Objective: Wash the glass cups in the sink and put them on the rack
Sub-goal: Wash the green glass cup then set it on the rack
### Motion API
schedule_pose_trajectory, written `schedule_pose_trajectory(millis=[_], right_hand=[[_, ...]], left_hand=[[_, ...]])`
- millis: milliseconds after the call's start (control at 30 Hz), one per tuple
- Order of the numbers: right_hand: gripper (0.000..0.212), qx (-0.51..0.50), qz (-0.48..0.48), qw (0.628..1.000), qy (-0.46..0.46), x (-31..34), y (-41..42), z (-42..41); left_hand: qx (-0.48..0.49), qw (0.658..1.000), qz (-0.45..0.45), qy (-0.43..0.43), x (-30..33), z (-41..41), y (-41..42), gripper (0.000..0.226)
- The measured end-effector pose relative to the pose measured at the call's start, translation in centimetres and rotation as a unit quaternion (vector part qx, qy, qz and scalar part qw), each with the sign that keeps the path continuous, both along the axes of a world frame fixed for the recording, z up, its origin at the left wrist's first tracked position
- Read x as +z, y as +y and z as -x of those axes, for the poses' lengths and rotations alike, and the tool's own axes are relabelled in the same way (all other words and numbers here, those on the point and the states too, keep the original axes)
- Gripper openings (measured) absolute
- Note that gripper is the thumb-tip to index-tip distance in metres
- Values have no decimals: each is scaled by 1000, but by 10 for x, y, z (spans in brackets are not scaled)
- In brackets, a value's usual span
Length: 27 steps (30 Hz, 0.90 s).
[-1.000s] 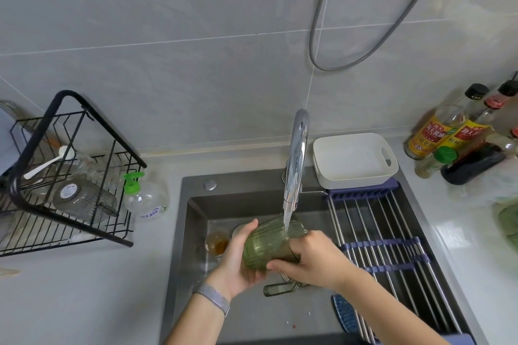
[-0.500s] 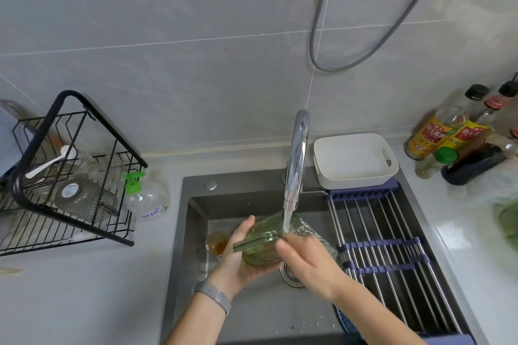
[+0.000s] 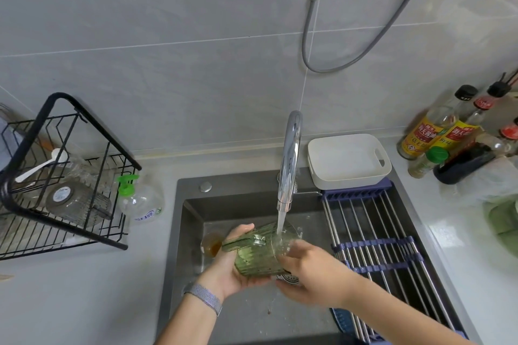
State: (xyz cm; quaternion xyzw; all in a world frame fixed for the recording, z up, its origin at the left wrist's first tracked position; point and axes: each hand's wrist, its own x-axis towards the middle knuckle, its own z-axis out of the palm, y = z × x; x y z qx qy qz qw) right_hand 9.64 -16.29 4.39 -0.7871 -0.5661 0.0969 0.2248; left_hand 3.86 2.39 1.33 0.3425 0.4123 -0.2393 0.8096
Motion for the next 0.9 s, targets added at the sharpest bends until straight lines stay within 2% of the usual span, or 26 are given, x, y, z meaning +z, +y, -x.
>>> schedule_pose_trajectory(millis=[67, 100, 200, 233, 300, 367, 433, 500, 567, 600, 700, 733, 833, 900], right_hand=[[17, 63, 3, 995, -75, -12, -5, -18], [18, 69, 12, 995, -74, -13, -6, -21], [23, -14, 92, 996, 5, 0, 8, -8], [27, -56, 123, 989, 58, 5, 15, -2], [33, -86, 141, 978, 126, 6, 19, 5], [30, -45, 135, 987, 78, 8, 16, -4], [22, 26, 106, 994, -22, -3, 8, -16], [19, 57, 100, 992, -52, -11, 5, -24], [20, 41, 82, 994, -62, -10, 9, -20], [22, 20, 69, 996, -45, -8, 14, -15], [40, -51, 74, 988, 122, 0, 26, -3], [43, -40, 77, 989, 124, -1, 25, -3], [24, 47, 133, 990, -5, 0, 13, -19], [20, 58, 184, 981, -12, -2, 10, -24]], left_hand=[[-10, 1000, -3, 4, 0, 0, 2, 47], [-5, 1000, -5, 7, 0, 0, 2, 47], [34, 999, -26, 12, -1, -3, 1, 43], [45, 998, -37, 14, -3, -4, 1, 42], [50, 997, -46, 18, -5, -2, 3, 41], [37, 998, -41, 16, -7, 0, 5, 41], [16, 999, -27, 11, -6, 0, 8, 43], [4, 1000, -26, 16, -6, -1, 10, 43], [6, 999, -31, 26, -8, -2, 9, 42], [14, 999, -27, 28, -9, -2, 9, 43], [27, 999, -9, 36, -13, -1, 9, 53], [21, 999, -5, 35, -13, 0, 10, 52], [-19, 999, 4, 41, -14, 1, 13, 47], [-29, 998, 10, 48, -11, 2, 13, 44]])
